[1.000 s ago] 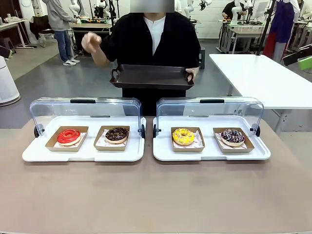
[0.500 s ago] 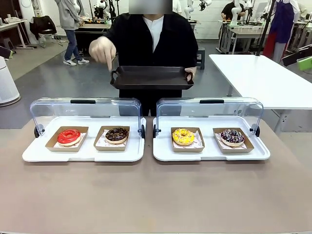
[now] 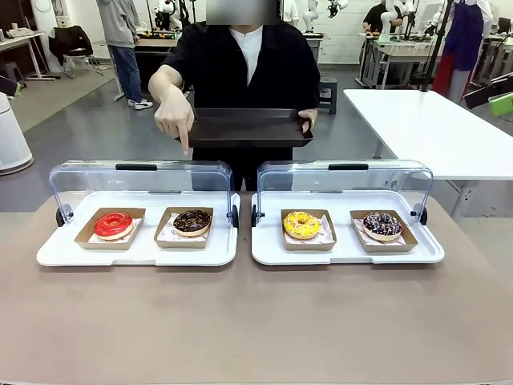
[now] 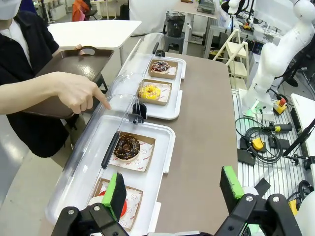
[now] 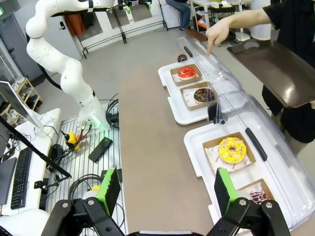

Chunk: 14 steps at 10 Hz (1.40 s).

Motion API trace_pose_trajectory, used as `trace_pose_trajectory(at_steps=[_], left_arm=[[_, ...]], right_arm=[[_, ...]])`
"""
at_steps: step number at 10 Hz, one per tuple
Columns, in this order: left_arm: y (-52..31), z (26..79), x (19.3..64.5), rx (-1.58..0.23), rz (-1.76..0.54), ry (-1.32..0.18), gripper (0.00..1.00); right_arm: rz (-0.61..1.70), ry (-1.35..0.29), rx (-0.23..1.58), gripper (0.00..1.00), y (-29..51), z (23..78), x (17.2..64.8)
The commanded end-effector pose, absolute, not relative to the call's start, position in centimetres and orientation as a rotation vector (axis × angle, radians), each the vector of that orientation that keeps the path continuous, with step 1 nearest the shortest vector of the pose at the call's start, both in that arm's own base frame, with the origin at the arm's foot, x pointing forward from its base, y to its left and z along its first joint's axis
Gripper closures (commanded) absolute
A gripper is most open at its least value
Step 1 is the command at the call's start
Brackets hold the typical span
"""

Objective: Provide the desired donut to the person.
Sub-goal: Pick up and lift the Paper togo box containing the Donut pointed at by the person.

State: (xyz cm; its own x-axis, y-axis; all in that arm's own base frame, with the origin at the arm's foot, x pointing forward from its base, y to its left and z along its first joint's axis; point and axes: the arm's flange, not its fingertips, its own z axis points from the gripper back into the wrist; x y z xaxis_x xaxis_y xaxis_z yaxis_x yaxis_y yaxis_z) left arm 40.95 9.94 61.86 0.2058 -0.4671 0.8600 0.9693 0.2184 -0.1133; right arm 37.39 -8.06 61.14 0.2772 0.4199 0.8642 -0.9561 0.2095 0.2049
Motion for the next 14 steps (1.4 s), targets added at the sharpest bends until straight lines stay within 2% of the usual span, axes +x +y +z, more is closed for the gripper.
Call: trace_pose_trajectory(at_steps=[1, 6, 7, 11, 14], left_arm=[[9.9, 62.0, 41.0, -0.798, -1.156, -0.813, 0.0], [9.9, 61.9, 40.9, -0.782, -1.157, -0.801, 0.0], [9.0, 63.2, 41.0, -0.675, -1.217, -0.756, 0.0], [0.0, 65.9, 44.7, -0.376, -1.425, -0.428, 0.0], [-7.6, 61.6, 46.2, -0.145, -1.578, -0.182, 0.0]], right_arm=[[1.106, -0.773, 0.875, 0.0, -8.2, 61.2, 37.3], [1.106, -0.773, 0.875, 0.0, -8.2, 61.2, 37.3], [1.106, -0.773, 0.875, 0.0, -8.2, 61.2, 37.3], [1.106, -0.773, 0.875, 0.0, -8.2, 61.2, 37.3], [1.106, -0.773, 0.875, 0.0, -8.2, 61.2, 37.3]])
